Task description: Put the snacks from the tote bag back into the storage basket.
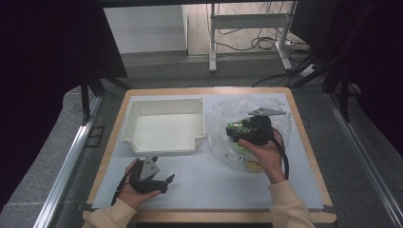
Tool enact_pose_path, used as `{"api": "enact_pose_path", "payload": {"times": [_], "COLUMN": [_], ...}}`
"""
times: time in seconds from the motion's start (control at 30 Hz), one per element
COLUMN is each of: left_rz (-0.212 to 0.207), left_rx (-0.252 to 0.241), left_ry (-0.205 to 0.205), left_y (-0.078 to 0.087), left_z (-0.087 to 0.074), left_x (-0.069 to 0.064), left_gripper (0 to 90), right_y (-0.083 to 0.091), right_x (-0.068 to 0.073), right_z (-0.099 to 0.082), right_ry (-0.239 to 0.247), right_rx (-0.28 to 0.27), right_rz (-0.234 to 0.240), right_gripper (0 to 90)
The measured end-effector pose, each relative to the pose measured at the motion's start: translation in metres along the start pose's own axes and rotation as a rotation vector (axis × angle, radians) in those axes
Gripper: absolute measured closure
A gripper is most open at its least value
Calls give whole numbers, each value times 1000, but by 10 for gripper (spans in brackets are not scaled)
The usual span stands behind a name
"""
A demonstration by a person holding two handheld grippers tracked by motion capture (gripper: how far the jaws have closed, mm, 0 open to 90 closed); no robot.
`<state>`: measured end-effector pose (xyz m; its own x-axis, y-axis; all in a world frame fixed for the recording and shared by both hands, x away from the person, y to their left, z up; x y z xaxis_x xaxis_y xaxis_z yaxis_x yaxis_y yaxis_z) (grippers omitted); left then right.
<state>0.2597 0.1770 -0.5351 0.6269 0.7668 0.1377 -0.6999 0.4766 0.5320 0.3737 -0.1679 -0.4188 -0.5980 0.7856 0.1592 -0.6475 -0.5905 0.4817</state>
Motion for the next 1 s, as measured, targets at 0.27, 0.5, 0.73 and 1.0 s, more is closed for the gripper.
{"api": "enact_pose_path", "payload": {"times": [0.27,0.5,0.73,1.0], "left_rz": [-3,-6,-9,-10], "left_rx": [5,9,16,14], "left_ry": [-7,-10,-18,-20], "left_y": [0,1,1,1], "left_z": [0,0,0,0], "left_x": [0,0,1,1], "left_gripper": [129,129,129,129], "right_y": [1,4,5,2], "right_x": [-11,-21,-29,-41], "right_z": [-2,-3,-5,-9], "right_ry": [-20,-33,-46,-64], "right_rx": [7,4,12,34], "right_rz": [-27,-61,-80,-97], "right_gripper": [257,263,264,265]}}
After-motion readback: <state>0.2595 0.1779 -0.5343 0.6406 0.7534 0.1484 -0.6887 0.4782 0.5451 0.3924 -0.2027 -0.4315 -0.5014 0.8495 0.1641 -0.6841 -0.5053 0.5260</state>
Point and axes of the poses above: each handheld gripper's, and its own axes: y roughly backward along the jaws, z roughly out of its top, x roughly to its left, the point moved 1 cm from there along -y, roughly forward along the jaws, and after that the axes turned 4 degrees about -x, right-handed, at the moved point
